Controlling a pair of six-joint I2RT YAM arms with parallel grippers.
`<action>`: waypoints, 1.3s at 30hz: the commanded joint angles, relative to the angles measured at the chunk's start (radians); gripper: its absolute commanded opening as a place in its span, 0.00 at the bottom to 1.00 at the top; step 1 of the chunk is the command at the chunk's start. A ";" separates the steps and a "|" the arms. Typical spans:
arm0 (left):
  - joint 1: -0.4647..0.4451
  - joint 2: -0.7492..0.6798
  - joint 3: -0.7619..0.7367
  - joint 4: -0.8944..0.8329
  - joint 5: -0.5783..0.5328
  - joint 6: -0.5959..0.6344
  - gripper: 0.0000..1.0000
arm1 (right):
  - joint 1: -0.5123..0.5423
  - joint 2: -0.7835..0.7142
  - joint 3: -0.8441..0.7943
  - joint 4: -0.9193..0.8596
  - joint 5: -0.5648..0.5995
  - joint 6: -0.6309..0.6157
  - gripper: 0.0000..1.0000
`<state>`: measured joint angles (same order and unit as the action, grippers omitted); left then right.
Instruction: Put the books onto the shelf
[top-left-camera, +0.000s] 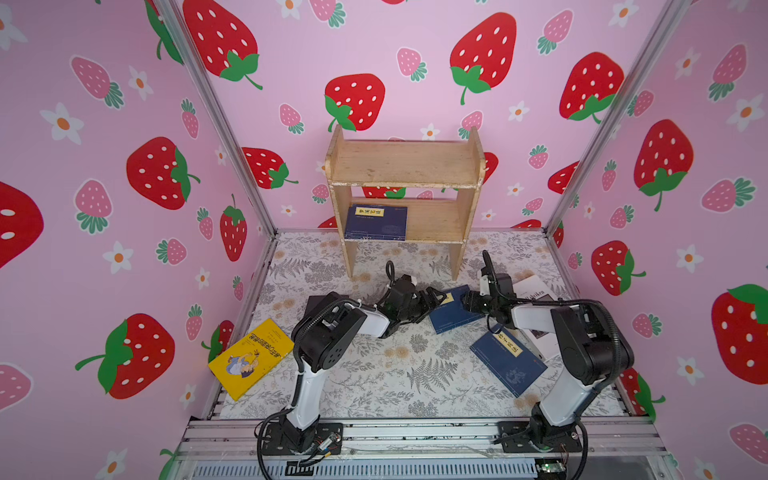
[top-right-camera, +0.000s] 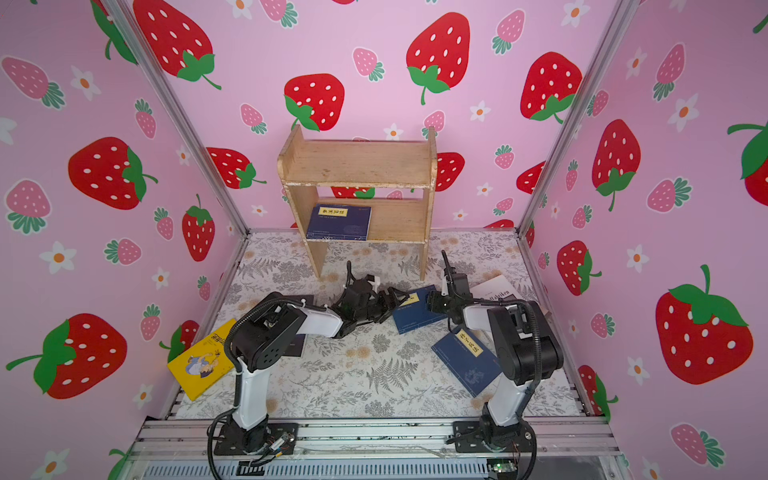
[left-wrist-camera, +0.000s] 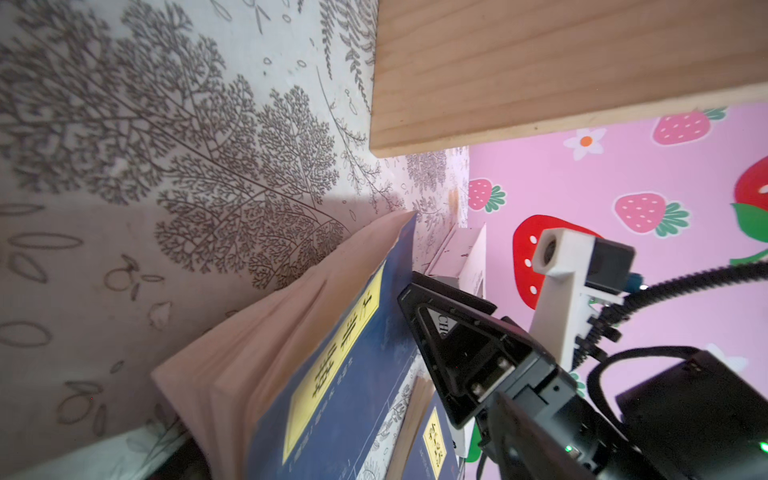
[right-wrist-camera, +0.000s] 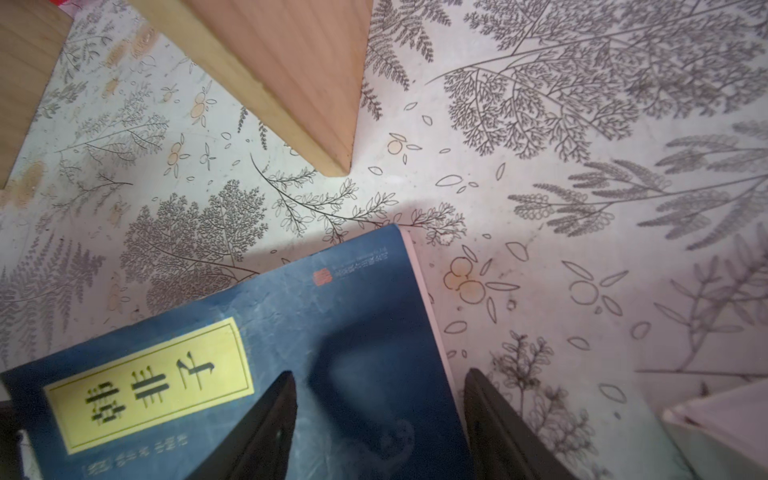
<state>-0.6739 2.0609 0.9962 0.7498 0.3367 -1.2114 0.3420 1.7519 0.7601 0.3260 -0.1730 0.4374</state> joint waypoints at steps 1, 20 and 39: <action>0.001 -0.043 -0.017 0.195 0.035 -0.076 0.84 | 0.003 0.033 -0.039 -0.034 -0.070 0.034 0.65; -0.022 -0.189 0.011 -0.256 -0.082 0.104 0.24 | 0.014 -0.097 -0.125 0.070 -0.198 0.200 0.57; 0.164 -0.643 0.056 -0.766 0.180 0.454 0.00 | 0.010 -0.507 -0.061 0.001 -0.234 0.171 0.90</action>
<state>-0.5823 1.4933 0.9920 0.1436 0.3801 -0.8780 0.3592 1.2781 0.6598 0.3161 -0.3332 0.6239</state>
